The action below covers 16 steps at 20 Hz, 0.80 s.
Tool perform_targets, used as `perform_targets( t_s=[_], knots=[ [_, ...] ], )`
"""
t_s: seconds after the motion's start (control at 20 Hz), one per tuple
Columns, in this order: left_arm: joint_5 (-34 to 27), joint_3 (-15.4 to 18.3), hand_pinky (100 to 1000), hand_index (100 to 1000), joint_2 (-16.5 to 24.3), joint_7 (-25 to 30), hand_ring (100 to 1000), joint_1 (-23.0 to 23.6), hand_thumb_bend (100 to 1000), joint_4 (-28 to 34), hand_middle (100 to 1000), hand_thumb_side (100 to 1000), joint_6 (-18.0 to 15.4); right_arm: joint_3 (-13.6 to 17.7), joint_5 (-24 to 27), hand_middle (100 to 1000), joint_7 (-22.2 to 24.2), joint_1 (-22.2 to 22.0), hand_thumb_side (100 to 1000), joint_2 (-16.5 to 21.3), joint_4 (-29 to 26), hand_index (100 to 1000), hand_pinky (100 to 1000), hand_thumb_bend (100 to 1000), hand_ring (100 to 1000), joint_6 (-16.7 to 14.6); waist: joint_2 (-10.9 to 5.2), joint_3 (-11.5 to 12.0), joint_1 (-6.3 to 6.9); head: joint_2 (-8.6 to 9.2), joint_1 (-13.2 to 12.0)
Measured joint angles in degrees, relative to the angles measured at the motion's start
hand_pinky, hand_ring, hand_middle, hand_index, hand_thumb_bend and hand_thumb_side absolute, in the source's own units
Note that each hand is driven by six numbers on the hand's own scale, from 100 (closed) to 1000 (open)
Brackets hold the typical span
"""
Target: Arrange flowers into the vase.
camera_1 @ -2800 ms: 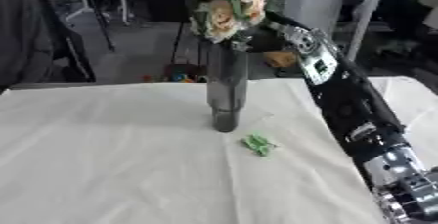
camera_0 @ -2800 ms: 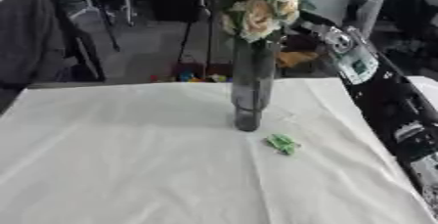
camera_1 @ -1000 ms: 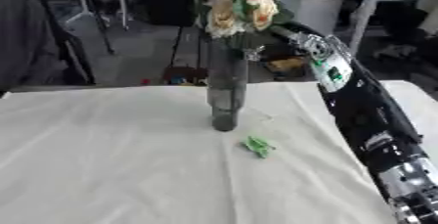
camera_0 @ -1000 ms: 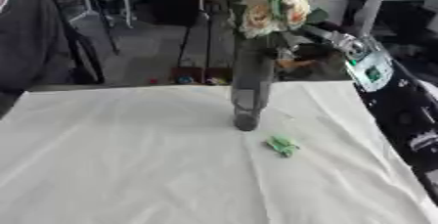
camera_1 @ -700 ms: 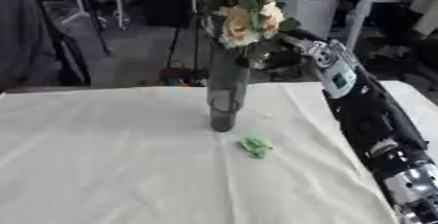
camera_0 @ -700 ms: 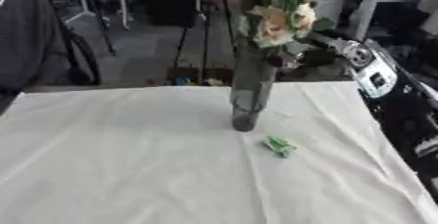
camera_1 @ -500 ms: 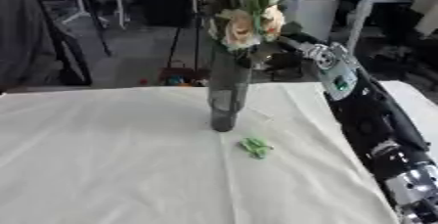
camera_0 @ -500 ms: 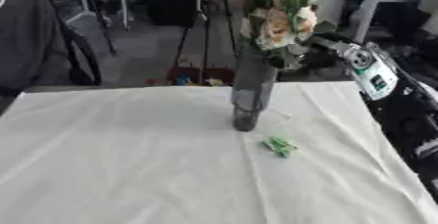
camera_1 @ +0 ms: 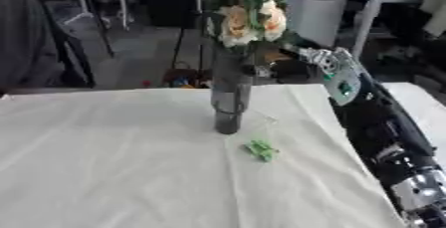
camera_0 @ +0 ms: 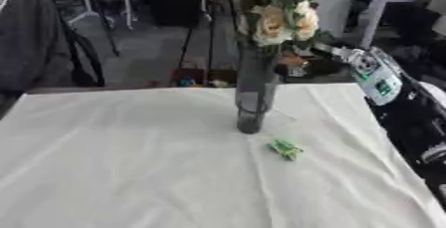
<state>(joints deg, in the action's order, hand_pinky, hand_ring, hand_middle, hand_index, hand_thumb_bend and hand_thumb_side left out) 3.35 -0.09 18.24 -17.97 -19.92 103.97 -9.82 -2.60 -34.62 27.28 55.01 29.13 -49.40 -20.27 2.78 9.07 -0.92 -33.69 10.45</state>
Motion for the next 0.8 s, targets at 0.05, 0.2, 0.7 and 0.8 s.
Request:
perform_targets(
  t_s=[0.05, 0.2, 0.7, 0.8],
  knots=[
    [0.0, 0.0, 756, 796, 0.0, 0.0, 658, 0.0, 604, 0.0, 693, 864, 0.0, -0.1, -0.2, 1000, 0.0, 0.0, 798, -0.1, 0.0, 994, 1000, 640, 1000, 0.0, 0.0, 0.0, 0.0, 0.0, 0.0],
    [0.0, 0.0, 756, 796, 0.0, 0.0, 658, 0.0, 605, 0.0, 693, 866, 0.0, -0.2, -1.4, 1000, -0.6, 0.1, 795, -0.2, 0.0, 996, 1000, 642, 1000, 0.2, -0.08, 0.0, 0.0, 0.0, 0.0],
    [0.0, 0.0, 756, 796, 0.0, 0.0, 658, 0.0, 604, 0.0, 693, 864, 0.0, -0.2, -6.5, 1000, -7.4, 0.5, 788, -1.4, 0.3, 994, 1000, 627, 1000, 2.9, -0.25, 0.4, 0.04, 0.01, 0.1],
    [0.0, 0.0, 755, 796, 0.0, 0.0, 658, 0.0, 604, 0.0, 692, 864, 0.0, -0.2, -7.3, 1000, -8.4, 0.5, 792, -1.7, 0.7, 993, 1000, 622, 1000, 3.5, -0.26, 0.5, 0.07, 0.01, 0.2]
  ],
)
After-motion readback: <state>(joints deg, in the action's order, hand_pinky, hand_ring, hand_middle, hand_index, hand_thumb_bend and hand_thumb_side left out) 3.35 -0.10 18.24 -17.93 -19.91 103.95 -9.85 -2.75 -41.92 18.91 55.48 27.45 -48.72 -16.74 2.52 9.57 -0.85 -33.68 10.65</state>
